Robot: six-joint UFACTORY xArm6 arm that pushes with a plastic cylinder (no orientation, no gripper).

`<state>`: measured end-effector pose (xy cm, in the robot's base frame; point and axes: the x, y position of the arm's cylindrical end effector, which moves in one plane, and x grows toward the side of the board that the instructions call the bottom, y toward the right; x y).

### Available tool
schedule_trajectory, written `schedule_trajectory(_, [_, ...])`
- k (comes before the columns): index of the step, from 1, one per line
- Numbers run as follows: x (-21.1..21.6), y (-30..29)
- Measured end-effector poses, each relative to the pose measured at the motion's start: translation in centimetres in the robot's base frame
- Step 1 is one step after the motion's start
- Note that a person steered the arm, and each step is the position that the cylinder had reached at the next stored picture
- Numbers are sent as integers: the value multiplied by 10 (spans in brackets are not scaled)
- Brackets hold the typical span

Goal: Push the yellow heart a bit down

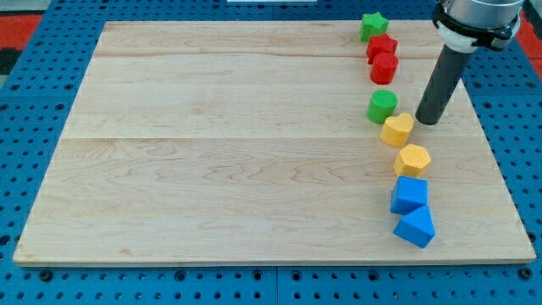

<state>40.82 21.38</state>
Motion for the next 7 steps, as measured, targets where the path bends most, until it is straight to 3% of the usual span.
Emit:
schedule_trajectory(6, [0, -49])
schedule_trajectory(7, [18, -46])
